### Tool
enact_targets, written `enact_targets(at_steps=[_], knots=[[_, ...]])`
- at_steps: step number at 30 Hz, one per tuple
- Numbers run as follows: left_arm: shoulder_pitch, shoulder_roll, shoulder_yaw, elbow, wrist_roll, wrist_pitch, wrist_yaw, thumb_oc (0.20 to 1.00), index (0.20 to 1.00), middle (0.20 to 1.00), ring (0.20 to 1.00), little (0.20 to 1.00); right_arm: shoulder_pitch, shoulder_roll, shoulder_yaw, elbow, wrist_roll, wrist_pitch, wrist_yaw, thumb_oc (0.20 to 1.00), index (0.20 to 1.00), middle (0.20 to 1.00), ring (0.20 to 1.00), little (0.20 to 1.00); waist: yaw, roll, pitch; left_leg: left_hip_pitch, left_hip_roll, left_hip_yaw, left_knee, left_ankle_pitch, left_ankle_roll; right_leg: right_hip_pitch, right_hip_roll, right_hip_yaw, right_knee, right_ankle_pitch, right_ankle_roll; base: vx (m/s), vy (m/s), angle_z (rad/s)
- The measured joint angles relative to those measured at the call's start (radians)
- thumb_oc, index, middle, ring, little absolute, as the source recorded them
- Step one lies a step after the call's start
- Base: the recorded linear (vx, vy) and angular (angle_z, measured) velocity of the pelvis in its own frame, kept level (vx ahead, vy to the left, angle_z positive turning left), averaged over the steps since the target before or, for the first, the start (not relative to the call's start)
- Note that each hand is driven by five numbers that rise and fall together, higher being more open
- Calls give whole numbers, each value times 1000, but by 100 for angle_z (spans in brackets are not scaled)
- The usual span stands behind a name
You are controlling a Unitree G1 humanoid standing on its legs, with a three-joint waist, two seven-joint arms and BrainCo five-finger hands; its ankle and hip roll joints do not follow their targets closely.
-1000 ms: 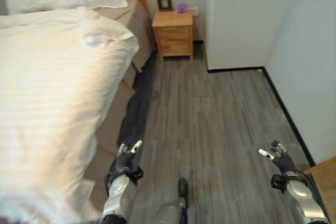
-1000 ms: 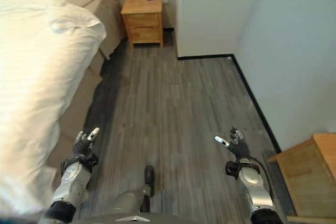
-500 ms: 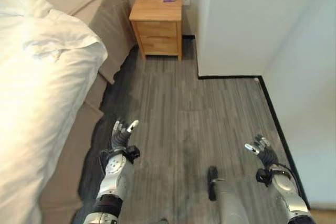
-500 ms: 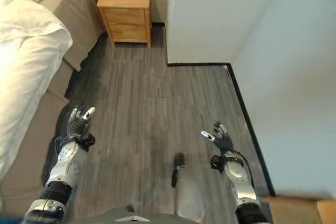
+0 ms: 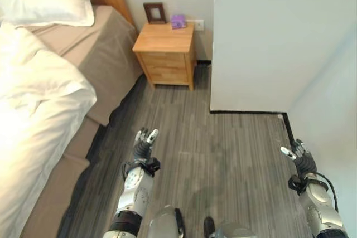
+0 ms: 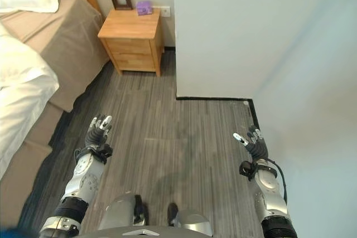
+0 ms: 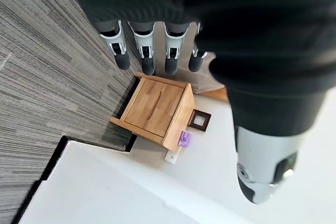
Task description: Making the bed.
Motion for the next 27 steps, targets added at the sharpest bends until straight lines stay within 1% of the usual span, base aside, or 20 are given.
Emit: enact_targets(at_steps=[2,4,5,6,7,9,11,12,13,14,15,17,18,20,21,23,24,25,26,27], knots=[[33,0,0,1,3,0,-8,1000,1000,1000,1000,1000,7,0,12,0,-1,0,5,1000,1000,1000,1000,1000,4,20,-22,-21,-36,11,-236,13,17,63,18,3,-48,-28,46,406,51,-37],[74,-6,1,2,5,2,-15,1000,1000,1000,1000,1000,54,0,12,-2,-3,1,19,1000,1000,1000,1000,1000,2,12,-40,-10,-95,65,-243,38,61,139,12,5,-68,-60,98,359,69,-20],[107,-13,1,2,6,2,-20,1000,1000,1000,1000,1000,94,-1,13,-2,-4,2,23,1000,1000,1000,1000,1000,-6,14,-74,9,-105,142,-216,40,99,162,29,10,-54,-69,112,383,110,-11],[142,-18,0,2,8,2,-22,1000,1000,1000,1000,1000,138,-8,20,-10,-5,2,23,1000,1000,1000,1000,1000,-9,59,-113,75,-97,211,-226,11,185,185,81,18,-5,-83,137,356,136,1],[142,-1,3,18,9,3,-23,1000,1000,1000,1000,1000,159,21,24,8,-19,6,25,1000,1000,1000,1000,1000,-18,36,-133,131,-112,197,-266,70,274,194,77,11,78,-130,181,366,180,-2],[144,1,8,19,9,4,-23,1000,1000,1000,1000,1000,177,21,34,-11,-40,13,46,1000,1000,1000,1000,1000,-11,20,-146,182,-126,189,-320,51,274,129,8,-5,196,-215,175,274,159,-25],[124,2,9,20,10,5,-23,1000,1000,1000,1000,1000,178,9,40,-52,-50,11,51,1000,1000,1000,1000,1000,-22,30,-149,232,-142,180,-361,58,267,66,-65,-35,241,-223,195,194,193,-4],[92,1,16,21,10,5,-23,1000,1000,1000,1000,1000,183,11,40,-64,-66,13,52,1000,1000,1000,1000,1000,-22,11,-152,242,-157,157,-355,50,249,23,-117,-37,297,-222,213,167,238,47],[42,7,16,31,14,5,-22,1000,1000,1000,1000,1000,172,14,43,-74,-77,16,55,1000,1000,1000,1000,1000,-22,-11,-149,274,-176,130,-349,12,220,-55,-150,-21,496,-218,254,142,195,40],[36,15,16,24,16,5,-20,1000,1000,1000,1000,1000,151,18,51,-82,-77,17,61,1000,1000,1000,1000,1000,-9,-17,-145,297,-174,136,-360,25,190,-186,-191,-42,773,-192,270,142,72,32],[33,15,15,14,19,4,-21,1000,1000,1000,1000,1000,139,25,50,-96,-77,15,68,1000,1000,1000,1000,1000,-3,-7,-136,321,-184,107,-355,11,195,-267,-208,-66,905,-185,262,229,84,28],[7,-6,1,23,48,3,-17,1000,1000,1000,1000,1000,139,39,19,-105,-77,2,71,1000,1000,1000,1000,1000,-33,32,-89,386,-157,-20,-341,-29,175,-347,-139,-42,986,-179,214,207,56,135],[7,-3,-29,25,56,5,-28,1000,1000,1000,1000,1000,159,34,17,-103,-77,6,70,1000,1000,1000,1000,1000,-78,62,-85,412,-144,-101,-365,-27,179,-401,-97,-20,908,-177,195,193,21,215],[22,20,-12,20,56,5,-26,1000,1000,1000,1000,1000,153,31,19,-99,-77,7,76,1000,1000,1000,1000,1000,-85,64,-85,430,-143,-102,-362,-51,181,-518,-134,58,703,-128,177,358,-29,137],[33,17,2,19,55,4,-22,1000,1000,1000,1000,1000,155,28,18,-99,-76,7,77,1000,1000,1000,1000,1000,-86,63,-80,439,-135,-161,-348,-66,175,-538,-138,73,603,-99,170,386,-42,96],[9,24,-14,54,56,2,-27,1000,1000,1000,1000,1000,189,19,17,-75,-74,7,77,1000,1000,1000,1000,1000,-129,92,-86,422,-72,-311,-331,-81,144,-436,-41,297,249,-46,203,220,-57,176],[-5,28,-21,76,57,2,-33,1000,1000,1000,1000,1000,197,20,18,-61,-73,8,78,1000,1000,1000,1000,1000,-133,65,-89,426,-57,-346,-337,-84,139,-396,-24,369,131,-6,217,143,-80,174],[-4,42,-26,81,57,3,-38,1000,1000,1000,1000,1000,203,24,17,-63,-72,8,80,1000,1000,1000,1000,1000,-133,13,-97,432,-64,-373,-335,-80,125,-363,-40,383,70,49,228,107,-94,131],[-4,45,-26,92,61,4,-42,1000,1000,1000,1000,1000,200,23,9,-63,-69,8,80,1000,1000,1000,1000,1000,-137,-21,-94,439,-61,-389,-322,-76,99,-332,-45,370,53,144,244,71,-96,130],[6,44,-37,98,81,14,-47,1000,1000,1000,1000,1000,200,19,-6,-63,-67,6,79,1000,1000,1000,1000,1000,-140,-43,-96,443,-53,-355,-311,-76,87,-320,-40,331,67,187,217,53,-107,122]])
